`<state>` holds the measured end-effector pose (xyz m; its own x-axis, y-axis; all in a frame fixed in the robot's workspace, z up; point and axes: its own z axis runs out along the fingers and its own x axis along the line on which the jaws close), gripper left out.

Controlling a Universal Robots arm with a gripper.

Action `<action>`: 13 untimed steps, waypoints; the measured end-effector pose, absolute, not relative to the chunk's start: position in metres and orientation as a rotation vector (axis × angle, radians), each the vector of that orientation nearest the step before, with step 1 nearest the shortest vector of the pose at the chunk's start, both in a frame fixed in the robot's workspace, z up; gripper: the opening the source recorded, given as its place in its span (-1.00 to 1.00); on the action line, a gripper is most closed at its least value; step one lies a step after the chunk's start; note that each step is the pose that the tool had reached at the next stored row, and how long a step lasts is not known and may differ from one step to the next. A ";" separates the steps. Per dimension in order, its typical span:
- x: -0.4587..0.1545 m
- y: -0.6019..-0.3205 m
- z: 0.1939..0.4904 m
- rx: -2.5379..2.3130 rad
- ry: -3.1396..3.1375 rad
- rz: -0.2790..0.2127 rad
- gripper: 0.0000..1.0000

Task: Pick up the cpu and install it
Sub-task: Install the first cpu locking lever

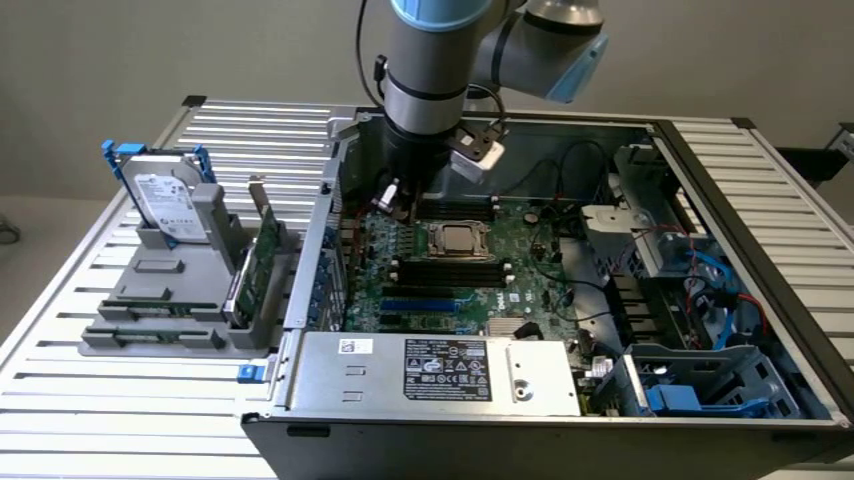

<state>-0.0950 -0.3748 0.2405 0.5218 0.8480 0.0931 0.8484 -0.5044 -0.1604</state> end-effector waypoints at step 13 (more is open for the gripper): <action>-0.093 -0.375 0.241 -2.414 -1.703 0.023 -0.79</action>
<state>-0.0932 -0.3748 0.2405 0.3410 0.9353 0.0950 0.9324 -0.3235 -0.1613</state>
